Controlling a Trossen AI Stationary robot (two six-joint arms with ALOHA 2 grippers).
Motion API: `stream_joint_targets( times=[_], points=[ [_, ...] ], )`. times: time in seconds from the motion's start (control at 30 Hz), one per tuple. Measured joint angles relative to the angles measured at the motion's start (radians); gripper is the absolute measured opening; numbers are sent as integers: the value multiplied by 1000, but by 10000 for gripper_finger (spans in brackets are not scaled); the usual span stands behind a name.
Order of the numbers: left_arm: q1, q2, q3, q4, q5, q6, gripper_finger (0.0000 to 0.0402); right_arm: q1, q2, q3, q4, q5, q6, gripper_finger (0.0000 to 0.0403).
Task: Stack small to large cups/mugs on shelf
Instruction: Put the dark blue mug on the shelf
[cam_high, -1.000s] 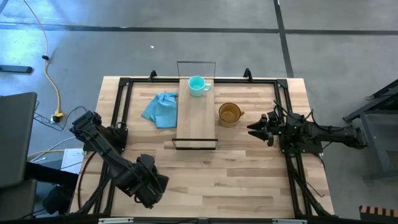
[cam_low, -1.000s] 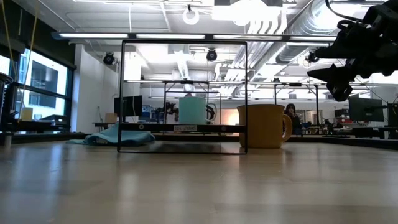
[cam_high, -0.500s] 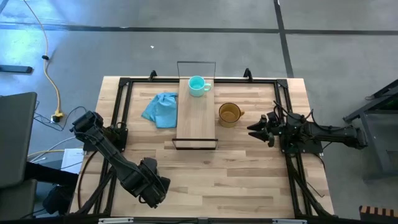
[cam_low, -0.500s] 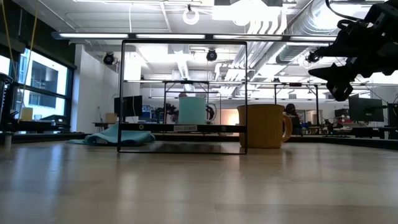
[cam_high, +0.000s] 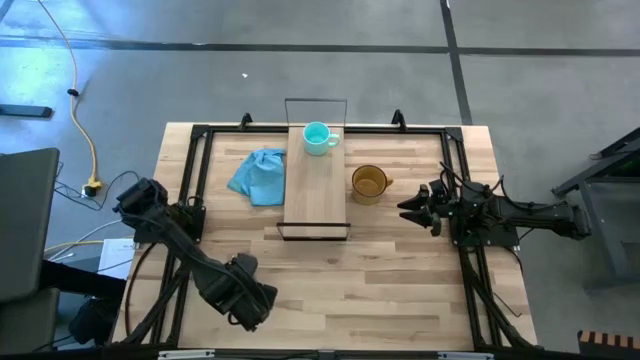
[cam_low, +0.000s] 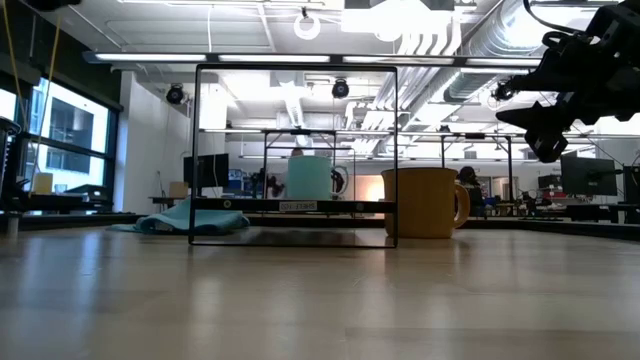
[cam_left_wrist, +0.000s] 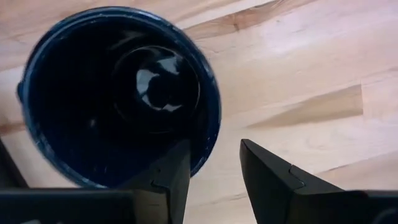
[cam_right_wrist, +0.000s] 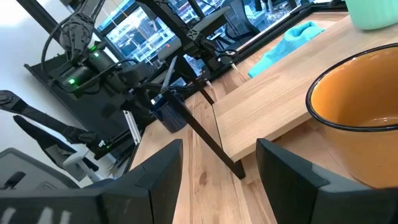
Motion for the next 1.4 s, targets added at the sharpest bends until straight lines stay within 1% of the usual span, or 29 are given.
stream_joint_targets(
  times=[0.27,0.37,0.53,0.67,0.77,0.9,1.0,1.07,1.13,1.3,1.4],
  points=[
    [69,0,-55,36,8,154,129,0,0,0,0,0,19,195],
    [91,0,-88,100,31,208,129,0,0,0,0,0,27,195],
    [111,0,-123,221,38,298,129,0,0,0,0,-5,42,195],
    [117,0,-123,308,9,386,129,0,0,0,0,-6,42,195],
    [117,0,-123,379,7,459,129,0,0,0,0,-6,37,195],
    [112,0,-123,429,74,533,129,0,0,0,0,-6,34,195],
    [105,0,-123,422,130,551,129,0,0,0,0,-6,30,195],
    [99,0,-119,413,145,551,129,0,0,0,0,-6,18,195],
    [99,0,-99,393,134,554,129,0,0,0,0,-6,15,195],
    [103,0,-45,367,34,572,129,0,0,0,0,-6,-14,195],
    [102,-1,-9,326,-2,574,129,0,0,0,0,-5,-19,195]
  ],
)
